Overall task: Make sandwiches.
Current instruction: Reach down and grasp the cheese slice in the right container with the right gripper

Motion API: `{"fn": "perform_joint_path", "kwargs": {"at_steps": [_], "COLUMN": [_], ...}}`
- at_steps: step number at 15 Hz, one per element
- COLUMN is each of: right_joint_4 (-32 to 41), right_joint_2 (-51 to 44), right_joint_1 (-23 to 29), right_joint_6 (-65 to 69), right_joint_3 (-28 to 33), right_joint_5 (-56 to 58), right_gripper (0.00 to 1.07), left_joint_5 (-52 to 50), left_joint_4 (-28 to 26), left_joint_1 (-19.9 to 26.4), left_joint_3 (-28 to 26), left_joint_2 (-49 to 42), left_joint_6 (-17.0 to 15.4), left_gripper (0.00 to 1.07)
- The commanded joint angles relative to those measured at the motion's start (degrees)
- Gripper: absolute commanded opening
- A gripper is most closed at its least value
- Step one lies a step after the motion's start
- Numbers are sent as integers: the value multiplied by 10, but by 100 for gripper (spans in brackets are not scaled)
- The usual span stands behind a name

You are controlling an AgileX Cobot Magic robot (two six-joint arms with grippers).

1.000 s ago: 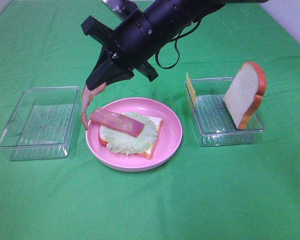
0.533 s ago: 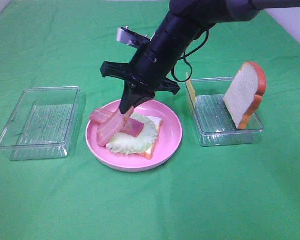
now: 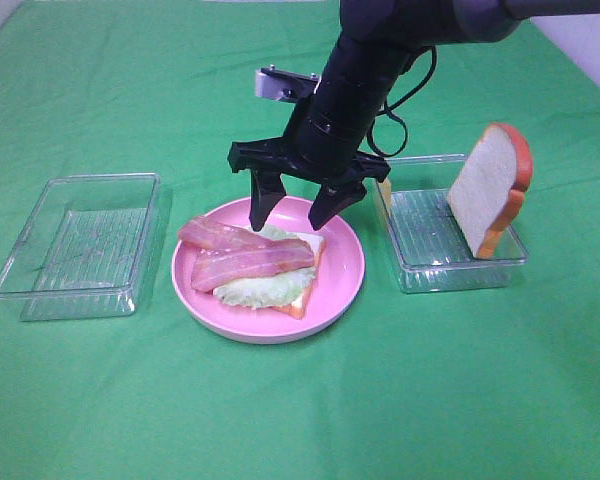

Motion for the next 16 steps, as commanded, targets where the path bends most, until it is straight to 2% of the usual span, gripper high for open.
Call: {"fn": "perform_joint_path", "kwargs": {"at_steps": [1,4,7,11,14,16], "right_joint_4": [-50,-100,-107,-121,-153,-185], "right_joint_2": [-30,-32,-32,-1,32,44], "right_joint_1": [-1,-13,-52,-88,-88,-88], "right_joint_6": [3,5,5,6,11,28], "right_joint_3": [-23,-89,-129,-130,-131,-131], "right_joint_5": [48,133,151,112,66,57], "right_gripper": [72,70,70,63,57,57], "left_joint_5": [-6,-6,-6,-6,-6,-6], "left_joint_4": [-3,-3,-3,-3,-3,-3], "left_joint_1": [1,1,1,1,1,1], "left_joint_3": [3,3,3,3,3,3], "left_joint_2": [-5,-5,-5,-5,-5,-5], "left_joint_6": [1,1,1,1,1,1], "left_gripper": [69,69,69,69,69,69]}}
